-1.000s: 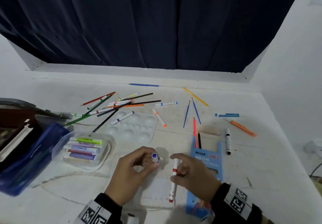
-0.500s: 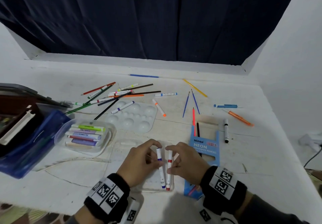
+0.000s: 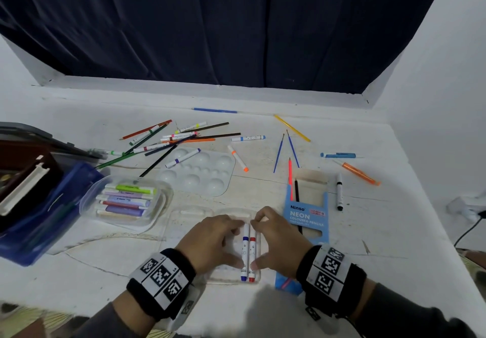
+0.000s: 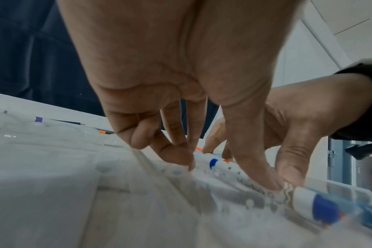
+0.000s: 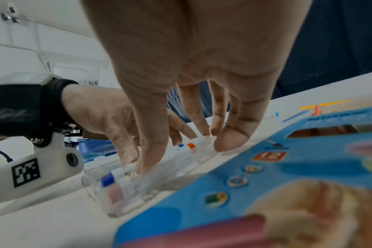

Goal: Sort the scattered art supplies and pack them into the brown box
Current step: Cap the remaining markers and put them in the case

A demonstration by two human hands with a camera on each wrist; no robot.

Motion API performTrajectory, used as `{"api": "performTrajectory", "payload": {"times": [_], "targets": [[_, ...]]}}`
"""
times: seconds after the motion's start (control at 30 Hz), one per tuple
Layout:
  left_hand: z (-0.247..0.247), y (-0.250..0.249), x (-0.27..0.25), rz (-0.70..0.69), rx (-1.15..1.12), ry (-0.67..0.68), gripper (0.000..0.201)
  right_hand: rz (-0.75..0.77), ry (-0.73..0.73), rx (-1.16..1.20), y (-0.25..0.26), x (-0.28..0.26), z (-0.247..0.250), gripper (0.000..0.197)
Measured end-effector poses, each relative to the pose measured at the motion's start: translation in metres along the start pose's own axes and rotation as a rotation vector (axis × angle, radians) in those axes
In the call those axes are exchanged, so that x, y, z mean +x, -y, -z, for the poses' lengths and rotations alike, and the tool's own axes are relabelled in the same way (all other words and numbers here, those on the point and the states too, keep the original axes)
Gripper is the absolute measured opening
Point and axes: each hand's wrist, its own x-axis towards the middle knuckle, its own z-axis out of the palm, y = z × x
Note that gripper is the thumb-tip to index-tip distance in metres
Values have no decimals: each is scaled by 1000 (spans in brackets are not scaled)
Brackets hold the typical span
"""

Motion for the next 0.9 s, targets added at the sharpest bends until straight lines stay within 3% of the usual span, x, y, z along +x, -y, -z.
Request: {"api": "performTrajectory", "payload": {"times": [0.1,0.3,0.9], "targets": [[2,-2,3,18,-2,37,87,-9,26,-14,-1,4,1,60],[6,-5,15,80,43,101,72,-23,30,-60,-1,14,2,79],[12,-13,36,107,136,145,67,-39,87,-98,-5,22,12,82]]}}
